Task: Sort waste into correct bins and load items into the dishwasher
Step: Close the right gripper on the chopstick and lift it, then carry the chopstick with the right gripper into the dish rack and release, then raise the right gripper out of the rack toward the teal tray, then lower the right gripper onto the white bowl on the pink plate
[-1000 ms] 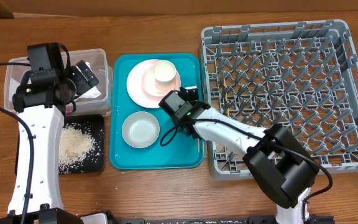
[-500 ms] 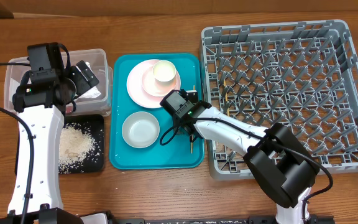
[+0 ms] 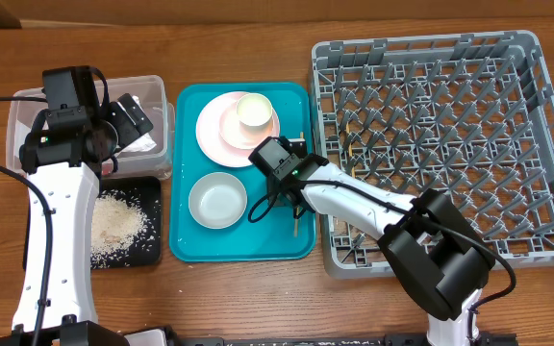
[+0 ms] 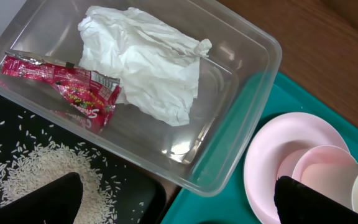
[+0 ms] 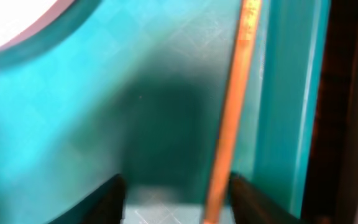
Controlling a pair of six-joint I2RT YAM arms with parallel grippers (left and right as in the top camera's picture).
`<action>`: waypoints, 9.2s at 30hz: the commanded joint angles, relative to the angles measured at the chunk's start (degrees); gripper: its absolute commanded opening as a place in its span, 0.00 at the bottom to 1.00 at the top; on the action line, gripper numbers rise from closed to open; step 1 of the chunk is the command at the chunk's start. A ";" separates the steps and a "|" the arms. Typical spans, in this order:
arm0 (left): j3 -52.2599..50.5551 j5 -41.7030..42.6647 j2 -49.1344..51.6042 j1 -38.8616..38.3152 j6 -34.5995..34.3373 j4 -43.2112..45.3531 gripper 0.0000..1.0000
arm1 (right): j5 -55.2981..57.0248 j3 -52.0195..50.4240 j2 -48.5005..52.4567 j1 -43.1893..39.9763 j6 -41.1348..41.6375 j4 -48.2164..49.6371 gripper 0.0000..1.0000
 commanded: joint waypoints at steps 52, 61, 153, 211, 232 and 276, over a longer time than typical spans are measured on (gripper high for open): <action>1.25 -0.09 -0.20 -0.07 -0.55 0.04 1.00 | 1.57 1.81 -0.46 -2.54 7.45 -1.46 0.04; 1.25 -0.09 -0.20 -0.07 -0.57 0.04 1.00 | 1.57 2.10 -9.62 -2.47 1.64 -3.17 0.04; 1.25 -0.11 -0.17 -0.04 -0.55 0.04 1.00 | -10.34 1.92 -20.63 -12.92 -16.72 -15.28 0.50; 1.25 -0.11 -0.17 -0.04 -0.55 0.04 1.00 | -11.37 1.90 -14.58 -12.87 -7.65 -10.51 0.11; 1.25 -0.09 -0.17 -0.11 -0.55 0.04 1.00 | -13.53 23.41 -15.89 -13.62 -19.39 -23.28 0.56; 1.25 -0.09 -0.17 -0.04 -0.55 0.04 1.00 | -23.45 27.28 -9.31 -5.86 -25.64 -2.54 0.52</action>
